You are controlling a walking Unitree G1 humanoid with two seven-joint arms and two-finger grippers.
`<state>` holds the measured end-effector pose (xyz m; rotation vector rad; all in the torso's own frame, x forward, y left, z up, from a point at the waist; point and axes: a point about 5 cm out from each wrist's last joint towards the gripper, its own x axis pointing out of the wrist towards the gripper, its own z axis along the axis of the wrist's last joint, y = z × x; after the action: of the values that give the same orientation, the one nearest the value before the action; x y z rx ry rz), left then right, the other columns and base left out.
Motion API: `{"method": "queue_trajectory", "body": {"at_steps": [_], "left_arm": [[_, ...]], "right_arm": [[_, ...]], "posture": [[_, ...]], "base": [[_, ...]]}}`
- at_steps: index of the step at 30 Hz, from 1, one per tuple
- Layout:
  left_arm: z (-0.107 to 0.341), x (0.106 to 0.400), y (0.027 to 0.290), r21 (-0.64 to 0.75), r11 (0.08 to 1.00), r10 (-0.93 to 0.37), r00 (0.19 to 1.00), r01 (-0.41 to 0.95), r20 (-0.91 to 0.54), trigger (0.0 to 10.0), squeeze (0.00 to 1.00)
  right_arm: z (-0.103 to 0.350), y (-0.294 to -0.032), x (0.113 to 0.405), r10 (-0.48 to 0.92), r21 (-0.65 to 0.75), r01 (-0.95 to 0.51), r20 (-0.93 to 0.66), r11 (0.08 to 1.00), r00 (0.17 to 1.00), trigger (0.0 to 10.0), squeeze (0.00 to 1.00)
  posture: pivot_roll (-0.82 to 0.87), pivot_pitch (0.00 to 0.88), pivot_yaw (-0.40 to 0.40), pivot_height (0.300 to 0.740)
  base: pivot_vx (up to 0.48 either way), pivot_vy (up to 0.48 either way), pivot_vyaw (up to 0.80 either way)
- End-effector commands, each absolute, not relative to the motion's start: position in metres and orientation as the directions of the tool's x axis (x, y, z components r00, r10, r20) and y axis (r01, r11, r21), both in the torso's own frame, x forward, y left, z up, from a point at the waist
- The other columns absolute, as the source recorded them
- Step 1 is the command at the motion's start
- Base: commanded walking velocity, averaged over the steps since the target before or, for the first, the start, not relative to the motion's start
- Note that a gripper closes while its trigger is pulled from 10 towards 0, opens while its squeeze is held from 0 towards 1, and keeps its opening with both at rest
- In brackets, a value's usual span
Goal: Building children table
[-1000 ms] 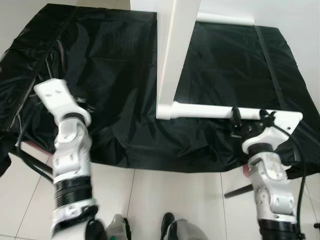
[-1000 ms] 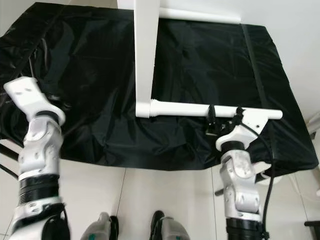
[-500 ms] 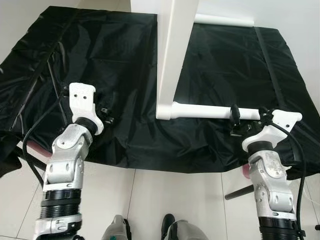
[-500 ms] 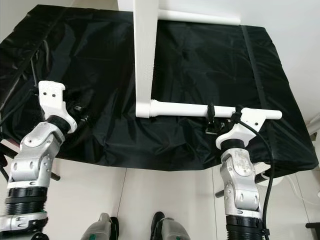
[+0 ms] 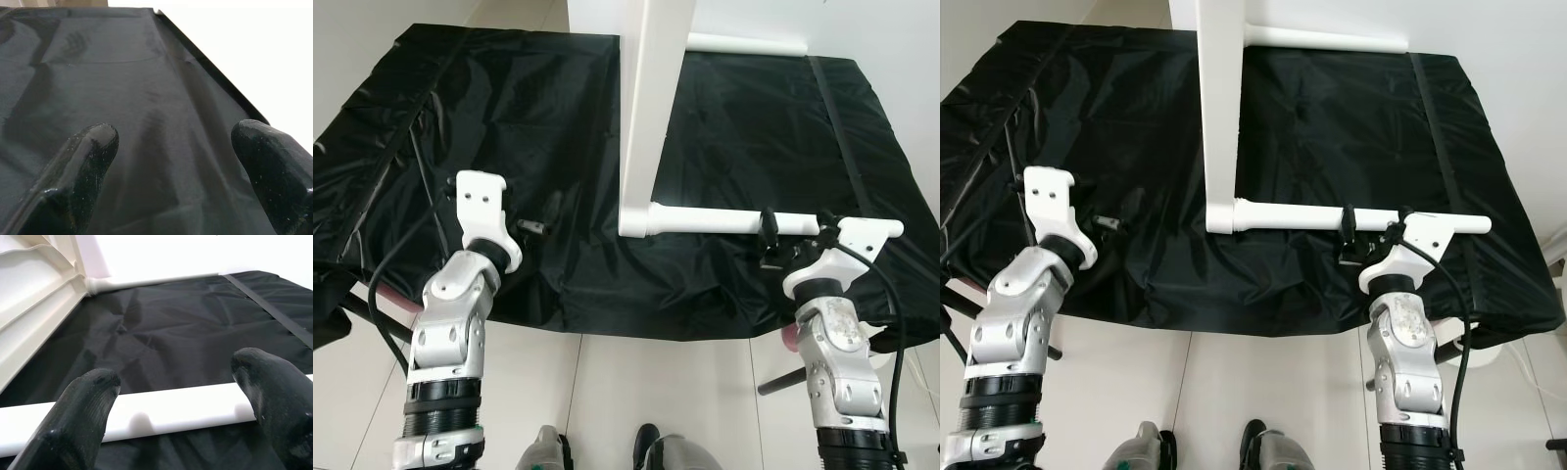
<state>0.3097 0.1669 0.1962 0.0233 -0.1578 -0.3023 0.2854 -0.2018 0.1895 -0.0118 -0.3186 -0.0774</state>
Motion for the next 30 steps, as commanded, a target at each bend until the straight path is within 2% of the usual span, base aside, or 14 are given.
{"method": "queue_trajectory", "body": {"at_steps": [1,4,5,6,7,10,17,30], "left_arm": [[0.194,0.302,0.165,0.038,0.948,-0.317,0.937,0.315,0.148,10.0,1.00],[0.192,0.297,0.163,0.028,0.939,-0.343,0.928,0.342,0.144,10.0,1.00],[0.188,0.290,0.161,0.019,0.924,-0.380,0.915,0.381,0.133,10.0,0.80],[0.186,0.286,0.160,0.010,0.916,-0.399,0.909,0.401,0.124,10.0,0.09],[0.185,0.283,0.158,0.021,0.906,-0.422,0.899,0.422,0.122,10.0,0.00],[0.185,0.281,0.155,0.028,0.901,-0.433,0.893,0.433,0.125,10.0,0.00],[0.187,0.282,0.127,0.087,0.876,-0.482,0.866,0.475,0.134,10.0,0.00],[0.206,0.310,0.101,0.085,0.940,-0.340,0.930,0.331,0.140,10.0,0.00]], "right_arm": [[0.182,-0.202,0.283,-0.088,0.008,0.090,0.293,0.996,0.952,10.0,0.00],[0.180,-0.201,0.283,-0.086,0.008,0.087,0.290,0.996,0.953,10.0,0.00],[0.179,-0.200,0.283,-0.084,0.008,0.086,0.286,0.996,0.955,10.0,0.00],[0.178,-0.199,0.283,-0.083,0.007,0.085,0.283,0.996,0.955,10.0,0.00],[0.177,-0.199,0.284,-0.082,0.008,0.083,0.283,0.996,0.955,10.0,0.00],[0.178,-0.198,0.285,-0.080,0.009,0.081,0.285,0.997,0.955,10.0,0.00],[0.180,-0.193,0.287,-0.085,0.015,0.085,0.301,0.996,0.950,10.0,0.00],[0.181,-0.187,0.281,-0.091,0.022,0.088,0.314,0.996,0.945,10.0,0.00]], "posture": [[0.08,0.127,-0.015,0.740],[0.08,0.127,-0.015,0.740],[0.09,0.120,-0.019,0.740],[0.09,0.115,-0.021,0.740],[0.09,0.110,-0.022,0.740],[0.09,0.103,-0.024,0.740],[0.08,0.080,-0.025,0.740],[0.05,0.094,-0.007,0.740]], "base": [[0.000,0.000,0.00],[0.000,0.000,0.00],[0.000,0.000,0.00],[0.000,0.000,0.00],[0.000,0.000,0.00],[0.000,0.000,0.00],[0.000,0.000,0.00],[0.000,0.000,0.00]]}}
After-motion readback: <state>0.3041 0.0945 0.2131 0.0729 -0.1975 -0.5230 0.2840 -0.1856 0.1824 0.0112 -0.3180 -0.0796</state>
